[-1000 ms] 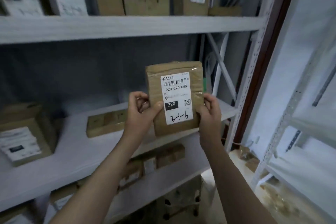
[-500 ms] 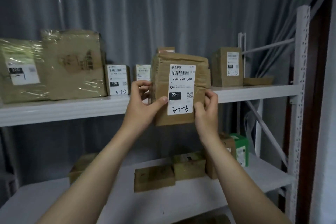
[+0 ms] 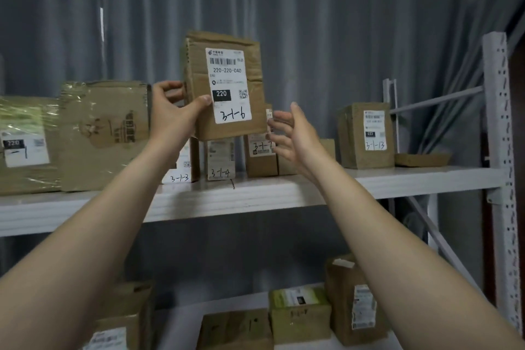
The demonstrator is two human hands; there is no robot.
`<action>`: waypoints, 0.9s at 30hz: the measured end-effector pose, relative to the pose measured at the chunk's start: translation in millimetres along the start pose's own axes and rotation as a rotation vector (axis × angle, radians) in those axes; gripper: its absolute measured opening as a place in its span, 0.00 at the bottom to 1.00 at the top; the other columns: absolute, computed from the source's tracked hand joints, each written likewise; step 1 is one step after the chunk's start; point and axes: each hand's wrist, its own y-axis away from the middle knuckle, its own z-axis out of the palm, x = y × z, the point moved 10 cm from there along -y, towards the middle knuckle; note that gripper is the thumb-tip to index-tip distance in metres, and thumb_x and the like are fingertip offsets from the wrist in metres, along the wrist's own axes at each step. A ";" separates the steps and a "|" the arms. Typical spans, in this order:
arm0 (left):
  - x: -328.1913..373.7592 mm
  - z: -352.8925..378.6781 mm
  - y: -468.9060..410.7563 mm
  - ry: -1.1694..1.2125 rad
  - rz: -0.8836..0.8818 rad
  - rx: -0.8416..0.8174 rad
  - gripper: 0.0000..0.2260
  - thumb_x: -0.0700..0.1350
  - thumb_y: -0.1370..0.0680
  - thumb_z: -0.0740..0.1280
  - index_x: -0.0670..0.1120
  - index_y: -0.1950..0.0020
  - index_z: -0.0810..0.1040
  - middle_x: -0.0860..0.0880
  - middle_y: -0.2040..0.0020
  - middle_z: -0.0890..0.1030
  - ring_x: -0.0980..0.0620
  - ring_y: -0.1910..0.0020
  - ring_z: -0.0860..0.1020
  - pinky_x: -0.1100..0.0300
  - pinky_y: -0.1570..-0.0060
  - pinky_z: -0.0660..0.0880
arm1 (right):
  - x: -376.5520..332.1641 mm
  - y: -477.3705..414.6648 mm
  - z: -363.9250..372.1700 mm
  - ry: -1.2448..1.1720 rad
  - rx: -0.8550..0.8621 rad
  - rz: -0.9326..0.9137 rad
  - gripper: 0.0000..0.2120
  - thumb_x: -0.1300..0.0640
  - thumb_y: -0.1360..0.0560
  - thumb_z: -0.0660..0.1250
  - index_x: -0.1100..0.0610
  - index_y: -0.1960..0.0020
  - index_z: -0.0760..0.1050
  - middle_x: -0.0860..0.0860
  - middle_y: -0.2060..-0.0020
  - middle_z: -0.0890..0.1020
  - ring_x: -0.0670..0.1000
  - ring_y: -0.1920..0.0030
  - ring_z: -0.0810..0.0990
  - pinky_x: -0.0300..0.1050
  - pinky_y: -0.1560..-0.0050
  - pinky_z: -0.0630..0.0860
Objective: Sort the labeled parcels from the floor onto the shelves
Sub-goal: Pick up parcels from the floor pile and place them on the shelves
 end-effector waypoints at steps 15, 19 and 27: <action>-17.6 -71.8 -12.9 -0.196 0.085 0.206 0.28 0.47 0.30 0.81 0.49 0.37 0.69 0.51 0.40 0.77 0.56 0.42 0.78 0.64 0.44 0.75 | 72.9 -86.7 103.0 0.041 -0.112 0.372 0.47 0.22 0.23 0.43 0.51 0.15 0.54 0.54 0.17 0.60 0.57 0.17 0.59 0.61 0.18 0.54; -16.3 -83.3 -16.3 -0.200 0.067 0.227 0.28 0.46 0.29 0.80 0.48 0.36 0.68 0.50 0.40 0.77 0.60 0.45 0.78 0.68 0.49 0.75 | 84.3 -93.3 109.1 0.098 -0.077 0.387 0.45 0.24 0.21 0.43 0.53 0.15 0.48 0.56 0.16 0.54 0.58 0.17 0.54 0.61 0.17 0.50; -20.8 -98.2 -18.4 -0.200 0.034 0.226 0.27 0.45 0.28 0.80 0.48 0.36 0.68 0.52 0.42 0.77 0.63 0.46 0.77 0.76 0.58 0.73 | 97.5 -100.7 133.0 0.104 -0.111 0.393 0.41 0.28 0.18 0.41 0.52 0.14 0.50 0.58 0.17 0.58 0.62 0.18 0.58 0.68 0.20 0.55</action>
